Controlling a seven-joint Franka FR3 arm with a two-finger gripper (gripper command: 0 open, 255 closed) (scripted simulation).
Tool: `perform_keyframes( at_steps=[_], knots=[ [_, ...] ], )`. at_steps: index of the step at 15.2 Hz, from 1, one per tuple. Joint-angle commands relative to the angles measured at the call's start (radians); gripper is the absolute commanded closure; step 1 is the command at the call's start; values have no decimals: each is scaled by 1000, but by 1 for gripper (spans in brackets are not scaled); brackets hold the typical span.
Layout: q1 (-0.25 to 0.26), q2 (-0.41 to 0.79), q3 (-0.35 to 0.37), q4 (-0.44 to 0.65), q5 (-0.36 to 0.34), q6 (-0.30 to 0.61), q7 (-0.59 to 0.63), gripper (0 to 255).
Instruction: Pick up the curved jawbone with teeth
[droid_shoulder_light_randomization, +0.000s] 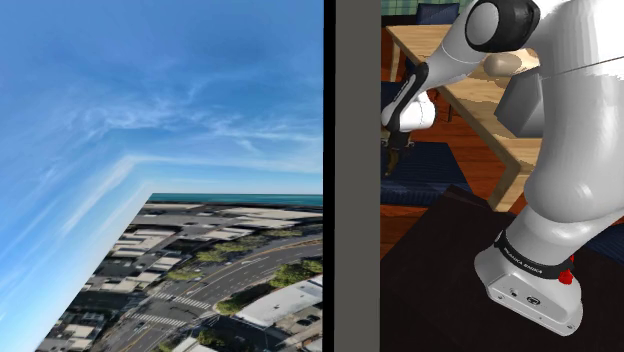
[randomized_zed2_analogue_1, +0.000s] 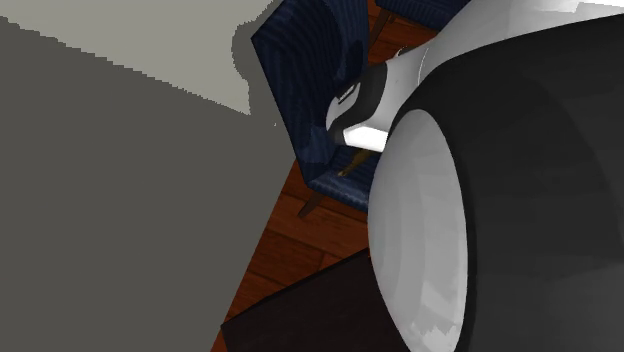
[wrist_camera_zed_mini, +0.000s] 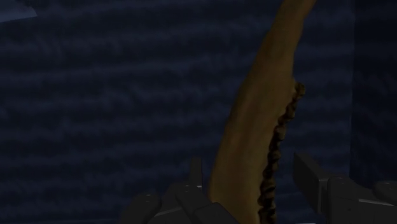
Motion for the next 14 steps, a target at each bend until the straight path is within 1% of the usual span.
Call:
perform_keyframes(
  at_steps=[1,12,14],
  knots=[
    [7,-24,-6,-5,-5,-20,6,255],
    [33,-161,-40,-36,-39,-125,32,255],
    [33,-163,-40,-36,-39,-127,33,255]
  ],
)
